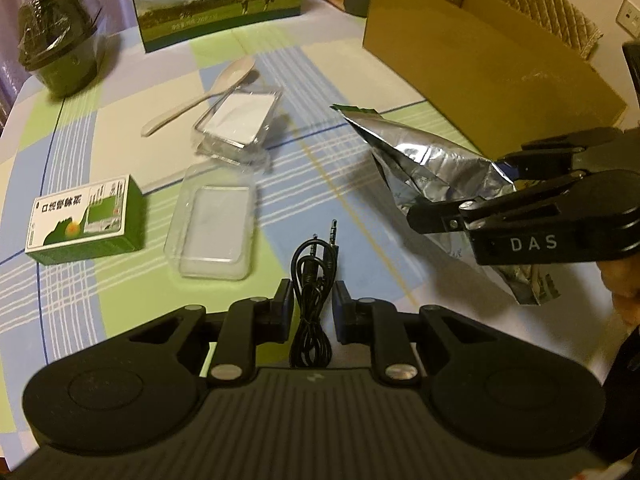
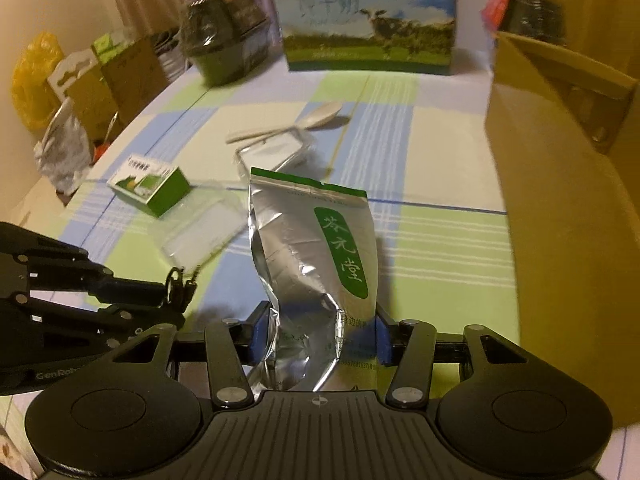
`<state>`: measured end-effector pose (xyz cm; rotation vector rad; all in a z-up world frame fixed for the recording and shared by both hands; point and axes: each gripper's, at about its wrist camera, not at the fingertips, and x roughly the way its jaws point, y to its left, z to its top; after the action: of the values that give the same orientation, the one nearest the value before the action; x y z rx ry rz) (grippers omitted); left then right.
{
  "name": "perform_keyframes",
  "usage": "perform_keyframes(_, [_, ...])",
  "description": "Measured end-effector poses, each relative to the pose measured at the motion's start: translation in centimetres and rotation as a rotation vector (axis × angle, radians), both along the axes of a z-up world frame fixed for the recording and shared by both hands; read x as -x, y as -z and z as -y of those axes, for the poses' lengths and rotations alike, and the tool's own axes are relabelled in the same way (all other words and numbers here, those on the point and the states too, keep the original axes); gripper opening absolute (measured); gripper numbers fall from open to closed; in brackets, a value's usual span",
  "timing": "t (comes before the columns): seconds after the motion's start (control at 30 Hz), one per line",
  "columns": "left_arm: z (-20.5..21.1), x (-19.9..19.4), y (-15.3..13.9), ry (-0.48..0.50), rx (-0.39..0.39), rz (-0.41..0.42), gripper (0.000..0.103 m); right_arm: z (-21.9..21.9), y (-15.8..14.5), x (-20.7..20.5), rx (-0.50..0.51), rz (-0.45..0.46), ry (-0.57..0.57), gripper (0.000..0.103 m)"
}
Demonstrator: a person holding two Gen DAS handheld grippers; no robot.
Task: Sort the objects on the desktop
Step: 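Lift the foil bag with right tool while left tool lifts the black cable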
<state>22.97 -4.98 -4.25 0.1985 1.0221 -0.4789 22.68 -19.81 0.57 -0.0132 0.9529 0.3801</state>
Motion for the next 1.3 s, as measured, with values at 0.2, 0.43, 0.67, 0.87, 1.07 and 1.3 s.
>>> perform_keyframes(0.2, [0.5, 0.3, 0.2, -0.005, 0.019, -0.007, 0.016, 0.8, -0.5, 1.0, -0.012, 0.003, 0.019, 0.047])
perform_keyframes(0.43, [1.4, 0.0, 2.2, 0.014, -0.012, -0.014, 0.022, 1.3, 0.2, 0.7, 0.001, -0.017, 0.028, 0.047])
perform_keyframes(0.67, [1.8, -0.2, 3.4, 0.037, -0.035, 0.024, 0.027, 1.5, 0.3, 0.2, -0.008, -0.017, 0.029, 0.048])
perform_keyframes(0.87, [2.4, -0.3, 3.1, 0.052, -0.030, 0.019, 0.018, 1.2, 0.3, 0.0, -0.014, -0.016, 0.018, 0.047])
perform_keyframes(1.07, [1.7, -0.3, 0.9, 0.010, 0.007, 0.055, 0.017, 1.2, -0.3, 0.2, -0.014, 0.013, 0.021, 0.047])
perform_keyframes(1.3, [0.4, -0.8, -1.0, -0.048, 0.057, 0.077, 0.017, 1.1, -0.5, 0.4, -0.026, 0.018, 0.027, 0.047])
